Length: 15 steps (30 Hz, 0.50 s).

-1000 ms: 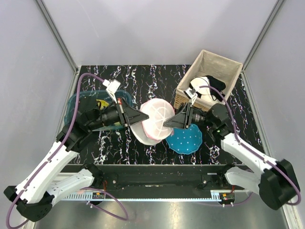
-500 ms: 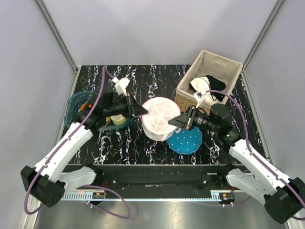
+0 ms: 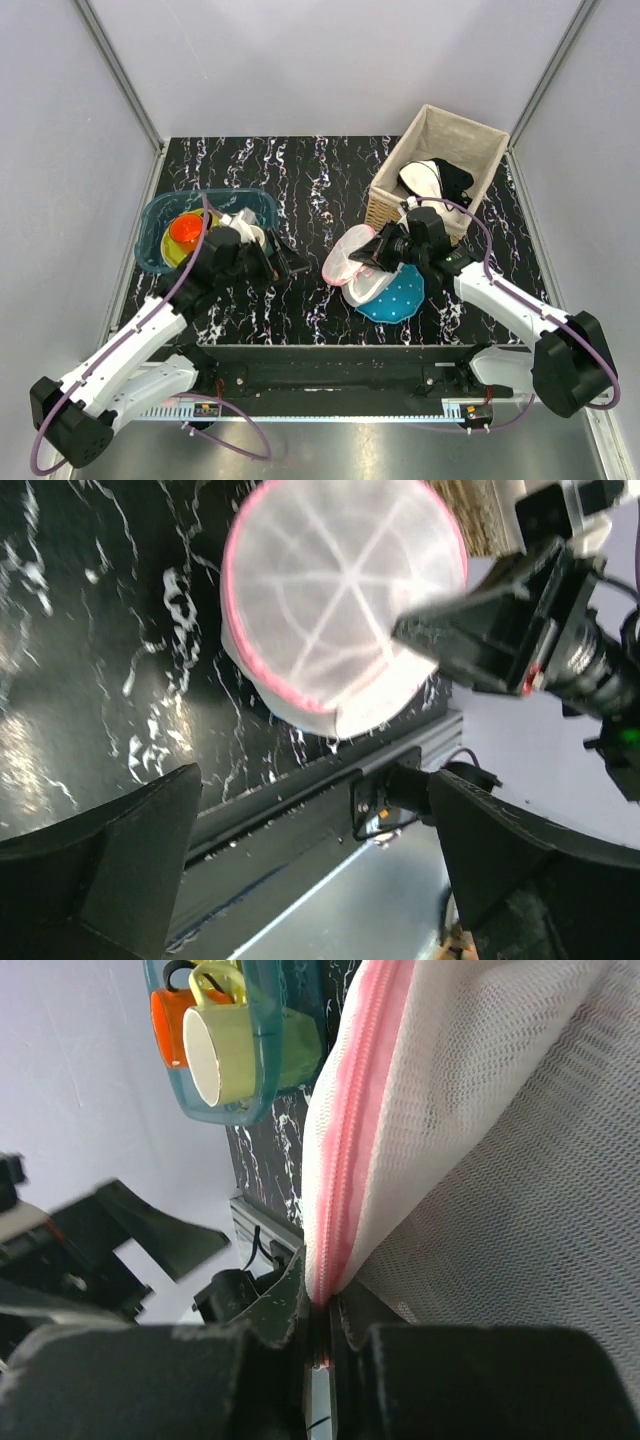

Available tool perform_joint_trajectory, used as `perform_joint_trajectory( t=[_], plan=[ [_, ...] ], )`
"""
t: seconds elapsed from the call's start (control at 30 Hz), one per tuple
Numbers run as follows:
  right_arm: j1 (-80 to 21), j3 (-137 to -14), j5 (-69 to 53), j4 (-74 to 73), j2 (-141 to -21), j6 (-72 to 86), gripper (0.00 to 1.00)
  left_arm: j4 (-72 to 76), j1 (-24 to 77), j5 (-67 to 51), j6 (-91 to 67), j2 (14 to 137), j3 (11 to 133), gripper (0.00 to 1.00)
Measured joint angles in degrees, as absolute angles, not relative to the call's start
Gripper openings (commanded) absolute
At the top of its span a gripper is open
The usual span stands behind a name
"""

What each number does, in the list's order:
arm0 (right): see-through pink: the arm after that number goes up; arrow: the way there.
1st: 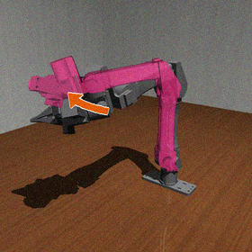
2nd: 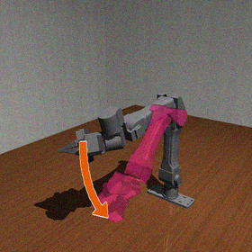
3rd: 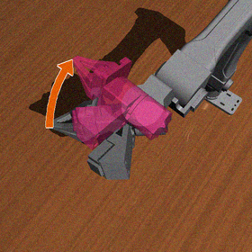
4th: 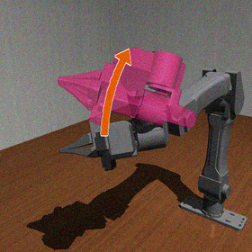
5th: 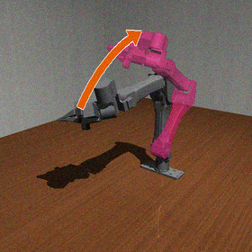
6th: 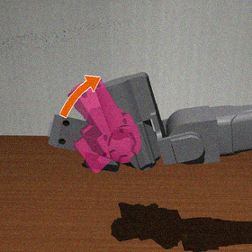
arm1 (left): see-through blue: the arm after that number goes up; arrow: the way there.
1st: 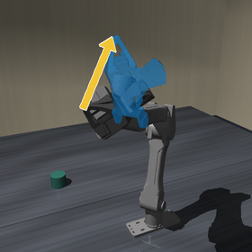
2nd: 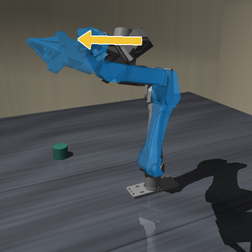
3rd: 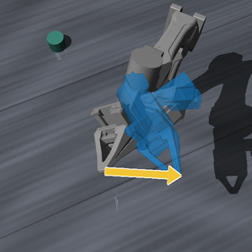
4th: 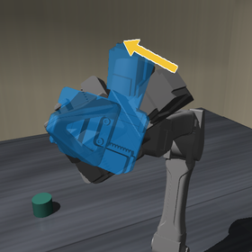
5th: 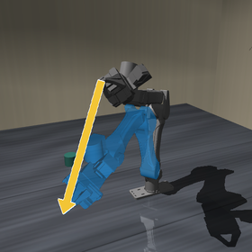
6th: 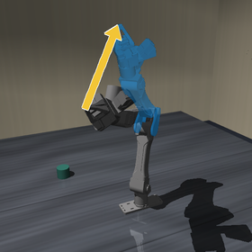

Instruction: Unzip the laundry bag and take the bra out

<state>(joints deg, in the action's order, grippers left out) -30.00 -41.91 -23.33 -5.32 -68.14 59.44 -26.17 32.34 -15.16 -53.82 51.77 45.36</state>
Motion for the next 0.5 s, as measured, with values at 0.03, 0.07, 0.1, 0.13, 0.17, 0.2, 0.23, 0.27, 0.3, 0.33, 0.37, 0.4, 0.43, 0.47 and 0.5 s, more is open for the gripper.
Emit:
perform_joint_trajectory(
  t=[0.03,0.07,0.1,0.13,0.17,0.2,0.23,0.27,0.3,0.33,0.37,0.4,0.43,0.47,0.5],
  plan=[
    [-30.0,-42.0,-23.3,-5.0,-68.8,60.1,0.00,-25.4,33.8,-14.7,-56.1,49.8,42.9,0.99],
    [-30.0,-42.1,-23.2,-4.7,-69.3,60.5,0.00,-24.1,35.3,-14.1,-58.6,48.2,40.7,0.99],
    [-30.0,-42.2,-23.1,-4.3,-69.7,61.0,0.00,-22.9,36.8,-13.4,-60.9,47.5,38.7,0.99],
    [-30.0,-42.3,-23.1,-4.1,-70.0,61.5,0.00,-21.1,38.5,-12.7,-63.5,47.5,36.8,0.97],
    [-30.0,-42.5,-23.0,-4.0,-70.1,62.0,0.00,-18.7,40.0,-12.2,-66.2,47.9,34.8,0.93],
    [-30.0,-42.5,-23.0,-3.9,-70.1,62.2,0.00,-16.4,41.2,-11.8,-68.2,48.7,33.2,0.92],
    [-30.0,-42.5,-23.0,-3.7,-70.1,62.5,0.00,-13.1,42.5,-11.4,-71.0,50.0,30.9,0.88],
    [-30.0,-42.5,-23.0,-3.6,-70.1,62.7,0.00,-11.1,43.3,-11.1,-72.8,51.1,29.6,0.88],
    [-30.0,-42.5,-23.0,-3.7,-70.0,62.8,0.00,-9.4,44.0,-10.7,-74.5,52.4,28.5,0.89],
    [-30.0,-42.5,-22.9,-3.7,-69.8,62.9,0.00,-7.7,44.4,-10.1,-76.2,53.8,27.8,0.88],
    [-30.0,-42.5,-22.5,-3.7,-69.5,62.9,0.00,-5.1,44.7,-9.6,-78.0,55.4,27.1,0.89],
    [-30.0,-42.5,-22.2,-3.7,-69.0,62.9,0.00,-2.3,44.8,-9.1,-79.6,56.6,26.4,0.88],
    [-30.0,-42.5,-21.9,-3.9,-68.5,62.9,0.00,0.5,45.0,-8.6,-80.9,57.3,25.6,0.88],
    [-30.0,-42.5,-21.7,-4.2,-67.7,62.9,0.00,4.0,45.1,-8.1,-82.7,57.9,24.6,0.87],
    [-30.0,-42.5,-21.5,-4.4,-66.8,62.9,0.00,6.6,45.1,-7.6,-84.1,58.3,23.9,0.86]
  ],
)
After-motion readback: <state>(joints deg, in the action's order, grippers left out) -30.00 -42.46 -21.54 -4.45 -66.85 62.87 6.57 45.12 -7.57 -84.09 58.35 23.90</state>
